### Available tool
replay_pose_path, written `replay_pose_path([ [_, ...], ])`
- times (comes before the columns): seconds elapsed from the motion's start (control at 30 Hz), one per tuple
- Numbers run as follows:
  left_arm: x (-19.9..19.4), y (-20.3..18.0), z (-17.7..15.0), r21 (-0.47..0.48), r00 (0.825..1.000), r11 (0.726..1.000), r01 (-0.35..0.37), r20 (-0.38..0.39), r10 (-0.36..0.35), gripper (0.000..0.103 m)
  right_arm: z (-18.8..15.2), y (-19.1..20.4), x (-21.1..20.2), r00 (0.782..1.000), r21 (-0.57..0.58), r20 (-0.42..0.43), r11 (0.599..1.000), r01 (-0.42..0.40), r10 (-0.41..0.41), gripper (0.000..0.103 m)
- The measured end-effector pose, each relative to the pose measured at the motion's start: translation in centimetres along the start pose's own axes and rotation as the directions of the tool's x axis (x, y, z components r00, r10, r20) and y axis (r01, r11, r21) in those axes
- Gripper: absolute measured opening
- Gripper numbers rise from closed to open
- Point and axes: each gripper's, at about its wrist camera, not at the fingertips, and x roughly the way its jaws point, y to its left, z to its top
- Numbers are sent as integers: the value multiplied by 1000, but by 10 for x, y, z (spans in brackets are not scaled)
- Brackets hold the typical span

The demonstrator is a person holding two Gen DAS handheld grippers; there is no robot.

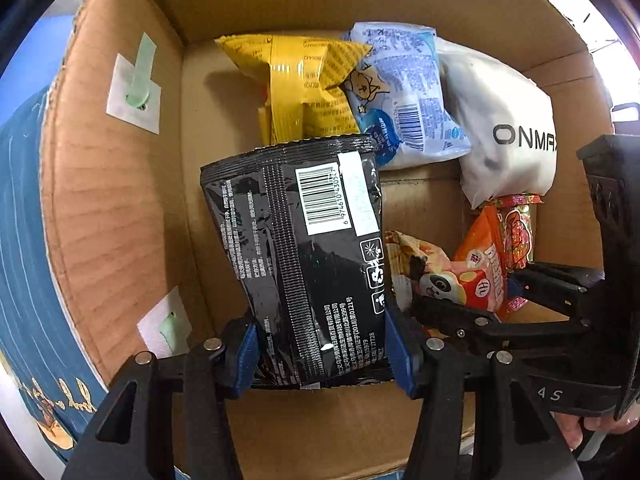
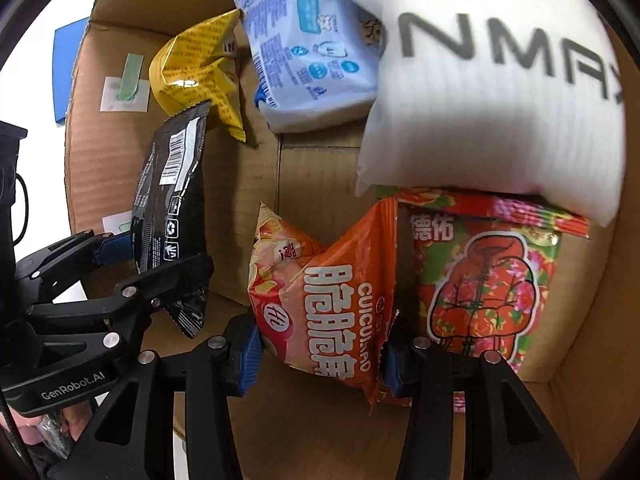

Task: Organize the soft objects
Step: 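Lower both bags into the box and open both tools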

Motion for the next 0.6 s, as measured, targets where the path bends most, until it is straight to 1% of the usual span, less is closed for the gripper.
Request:
replay_pose_path([
  [0.17, 0, 1, 14, -7, 998, 1000, 19, -52, -19, 53, 11, -3, 7, 999, -2, -33, 1000, -16, 16, 52],
  [0.23, 4, 8, 22, -10, 998, 1000, 22, -63, -23, 53, 16, -2, 11, 999, 6, -42, 1000, -10, 10, 52],
  [0.3, 3, 11, 23, -7, 997, 1000, 21, -73, -22, 53, 26, 3, 14, 999, 13, -48, 1000, -3, 4, 54],
  [0.37, 4, 12, 22, -14, 996, 1000, 24, -84, -25, 56, 23, 5, 15, 999, 22, -51, 1000, 12, -11, 57],
  [0.47, 5, 15, 20, -27, 996, 999, 21, -82, -23, 56, 24, 5, 15, 998, 20, -50, 999, 45, -44, 65],
  [0.53, 1, 18, 17, -35, 997, 999, 26, -68, -28, 56, 22, 6, 14, 997, 14, -48, 998, 61, -61, 72],
  [0.6, 0, 14, 12, -41, 998, 999, 28, -50, -30, 56, 19, 10, 10, 997, 4, -36, 997, 71, -71, 74],
])
